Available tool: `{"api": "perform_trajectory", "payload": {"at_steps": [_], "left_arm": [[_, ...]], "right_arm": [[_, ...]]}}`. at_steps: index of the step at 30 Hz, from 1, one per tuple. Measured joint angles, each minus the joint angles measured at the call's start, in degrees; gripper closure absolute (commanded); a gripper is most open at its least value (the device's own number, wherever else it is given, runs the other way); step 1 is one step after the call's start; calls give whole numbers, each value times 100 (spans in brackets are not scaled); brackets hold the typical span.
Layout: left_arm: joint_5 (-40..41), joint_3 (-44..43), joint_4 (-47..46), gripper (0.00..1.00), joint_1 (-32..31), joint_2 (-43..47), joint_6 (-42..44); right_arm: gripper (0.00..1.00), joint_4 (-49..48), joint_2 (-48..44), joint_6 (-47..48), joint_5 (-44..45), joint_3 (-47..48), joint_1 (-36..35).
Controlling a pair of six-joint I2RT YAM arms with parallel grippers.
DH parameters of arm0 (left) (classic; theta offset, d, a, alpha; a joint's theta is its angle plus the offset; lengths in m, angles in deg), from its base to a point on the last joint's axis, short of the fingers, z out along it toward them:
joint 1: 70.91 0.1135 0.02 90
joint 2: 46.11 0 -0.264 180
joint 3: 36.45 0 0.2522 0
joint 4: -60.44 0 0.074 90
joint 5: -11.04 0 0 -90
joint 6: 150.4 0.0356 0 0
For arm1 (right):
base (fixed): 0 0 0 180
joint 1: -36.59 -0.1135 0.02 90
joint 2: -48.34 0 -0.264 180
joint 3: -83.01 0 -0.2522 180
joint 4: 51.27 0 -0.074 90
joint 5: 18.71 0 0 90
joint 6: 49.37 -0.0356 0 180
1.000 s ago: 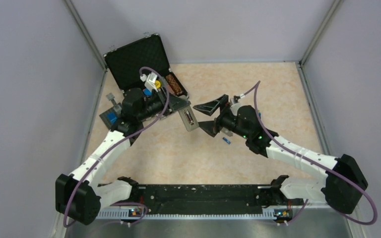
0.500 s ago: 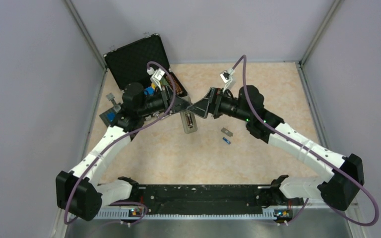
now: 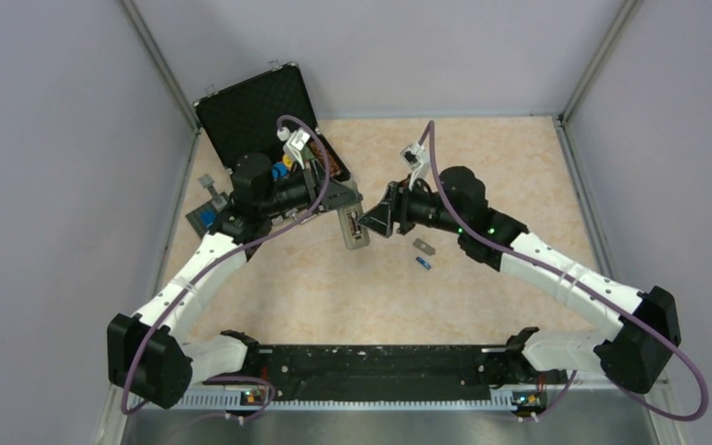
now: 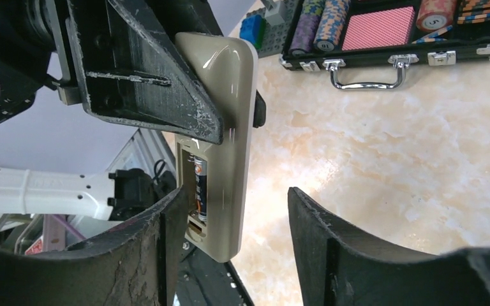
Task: Load the batteries into the remote control
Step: Load the battery into the remote control.
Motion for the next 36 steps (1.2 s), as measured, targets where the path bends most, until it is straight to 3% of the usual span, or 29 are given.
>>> {"api": "perform_trajectory", "payload": {"at_steps": [8,18,26,29,31,33,36], "left_arm": [[15,-17,11,100,0,-122,-2],[177,-48,20,100,0,-186,94],[221,-212,164,100,0,-289,267],[177,-304,229,100,2,-350,319],[153,-319,251,100,7,-369,343],[136,-330,289,100,7,-376,339],[87,-361,345,100,24,-376,356]], "right_arm": [[45,70,197,308,520,7,-323],[70,195,393,361,957,214,-483],[77,164,422,361,1110,229,-494],[69,149,422,361,1108,229,-494],[51,151,422,356,1099,229,-494],[38,160,422,341,1119,229,-494],[32,278,420,258,1255,227,-442]]}}
